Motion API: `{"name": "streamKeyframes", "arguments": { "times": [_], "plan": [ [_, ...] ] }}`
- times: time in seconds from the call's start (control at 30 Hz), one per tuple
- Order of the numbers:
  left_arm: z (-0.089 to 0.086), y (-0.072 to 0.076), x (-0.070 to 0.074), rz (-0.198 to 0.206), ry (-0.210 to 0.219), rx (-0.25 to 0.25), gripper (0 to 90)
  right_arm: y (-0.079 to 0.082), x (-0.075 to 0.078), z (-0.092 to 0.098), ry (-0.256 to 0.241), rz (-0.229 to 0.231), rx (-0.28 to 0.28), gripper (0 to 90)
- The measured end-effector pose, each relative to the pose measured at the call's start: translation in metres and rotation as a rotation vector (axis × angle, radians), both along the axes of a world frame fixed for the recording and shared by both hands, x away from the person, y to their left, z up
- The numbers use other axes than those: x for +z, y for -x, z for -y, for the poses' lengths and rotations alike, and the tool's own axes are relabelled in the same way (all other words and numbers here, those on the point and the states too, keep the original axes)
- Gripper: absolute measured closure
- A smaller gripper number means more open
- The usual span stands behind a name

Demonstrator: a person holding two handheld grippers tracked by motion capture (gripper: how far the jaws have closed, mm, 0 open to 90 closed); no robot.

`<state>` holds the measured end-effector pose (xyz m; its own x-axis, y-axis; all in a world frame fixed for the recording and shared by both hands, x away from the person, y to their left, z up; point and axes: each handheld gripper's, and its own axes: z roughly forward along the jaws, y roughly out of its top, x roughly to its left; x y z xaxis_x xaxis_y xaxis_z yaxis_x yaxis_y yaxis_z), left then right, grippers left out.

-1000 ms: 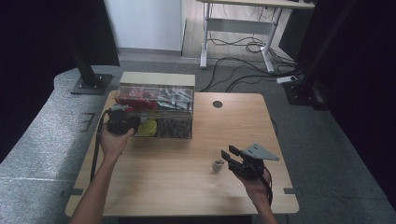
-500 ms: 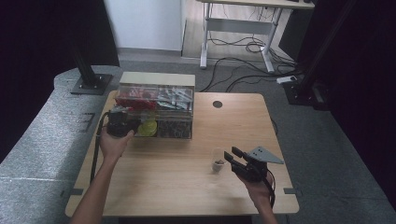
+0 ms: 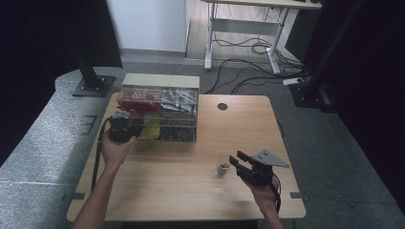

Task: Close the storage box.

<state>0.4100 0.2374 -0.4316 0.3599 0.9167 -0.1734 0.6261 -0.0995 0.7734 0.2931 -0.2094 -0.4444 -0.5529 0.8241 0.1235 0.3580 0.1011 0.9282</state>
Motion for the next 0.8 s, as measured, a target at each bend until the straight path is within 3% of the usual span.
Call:
{"name": "streamKeyframes", "arguments": {
  "times": [0.37,0.8],
  "plan": [
    [-0.004,0.007,-0.024,-0.037,0.013,-0.004,90.0,-0.001,-0.004,0.003,-0.004,-0.016,-0.004,58.5],
    [-0.004,0.008,-0.038,-0.055,0.012,-0.01,90.0,-0.002,-0.01,0.001,0.003,-0.027,-0.002,58.5]
  ]
}}
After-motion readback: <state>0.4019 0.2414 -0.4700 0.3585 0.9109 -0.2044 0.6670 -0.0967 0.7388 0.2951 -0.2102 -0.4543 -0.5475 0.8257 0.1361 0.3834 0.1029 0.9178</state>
